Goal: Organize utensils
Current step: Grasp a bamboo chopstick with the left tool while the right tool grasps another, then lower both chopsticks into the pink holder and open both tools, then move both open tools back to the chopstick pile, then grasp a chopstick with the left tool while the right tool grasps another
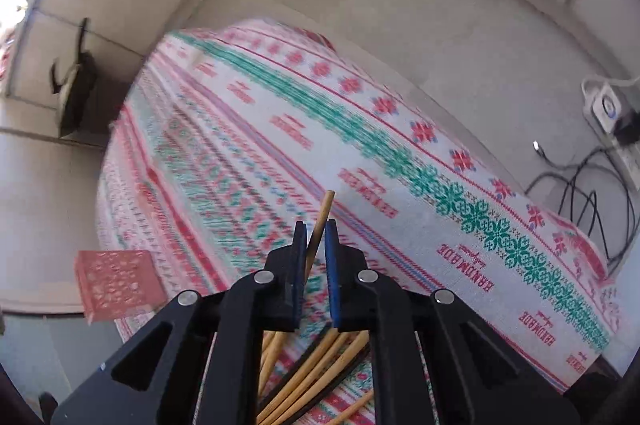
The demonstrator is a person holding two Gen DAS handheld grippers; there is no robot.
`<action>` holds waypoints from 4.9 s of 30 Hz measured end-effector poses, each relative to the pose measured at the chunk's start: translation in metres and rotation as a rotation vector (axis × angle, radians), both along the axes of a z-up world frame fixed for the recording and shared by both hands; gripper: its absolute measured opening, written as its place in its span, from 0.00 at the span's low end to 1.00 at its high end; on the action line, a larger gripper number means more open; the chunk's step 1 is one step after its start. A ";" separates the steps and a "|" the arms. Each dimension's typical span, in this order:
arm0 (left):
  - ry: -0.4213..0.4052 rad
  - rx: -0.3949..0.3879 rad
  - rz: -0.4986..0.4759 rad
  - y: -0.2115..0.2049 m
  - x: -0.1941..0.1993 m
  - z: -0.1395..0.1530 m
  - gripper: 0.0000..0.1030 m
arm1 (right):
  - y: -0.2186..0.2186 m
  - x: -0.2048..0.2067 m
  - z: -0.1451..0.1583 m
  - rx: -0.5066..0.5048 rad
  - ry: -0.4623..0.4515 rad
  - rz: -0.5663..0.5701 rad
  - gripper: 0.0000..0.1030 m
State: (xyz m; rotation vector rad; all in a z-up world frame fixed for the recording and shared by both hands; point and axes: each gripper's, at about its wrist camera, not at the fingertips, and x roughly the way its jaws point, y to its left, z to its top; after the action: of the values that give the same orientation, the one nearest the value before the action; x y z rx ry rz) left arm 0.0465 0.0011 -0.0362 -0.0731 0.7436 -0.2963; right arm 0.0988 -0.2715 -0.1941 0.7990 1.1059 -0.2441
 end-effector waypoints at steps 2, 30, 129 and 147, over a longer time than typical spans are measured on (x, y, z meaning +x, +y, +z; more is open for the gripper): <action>-0.035 -0.028 0.013 0.006 -0.005 0.011 0.04 | 0.010 -0.007 0.030 -0.036 -0.082 0.039 0.08; -0.281 -0.142 0.184 0.059 -0.005 0.135 0.04 | 0.065 -0.046 0.286 -0.093 -0.688 0.221 0.05; 0.595 0.336 -0.222 -0.167 0.119 -0.186 0.72 | -0.038 -0.087 0.075 -0.063 -0.048 0.005 0.93; 0.222 0.445 -0.219 -0.071 0.046 -0.105 0.04 | 0.020 -0.039 0.023 0.184 0.028 0.139 0.50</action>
State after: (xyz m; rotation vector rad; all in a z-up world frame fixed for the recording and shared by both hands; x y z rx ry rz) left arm 0.0921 -0.0697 -0.1414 0.4048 1.0260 -0.3282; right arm 0.0597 -0.2518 -0.1707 0.8791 1.2165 -0.0370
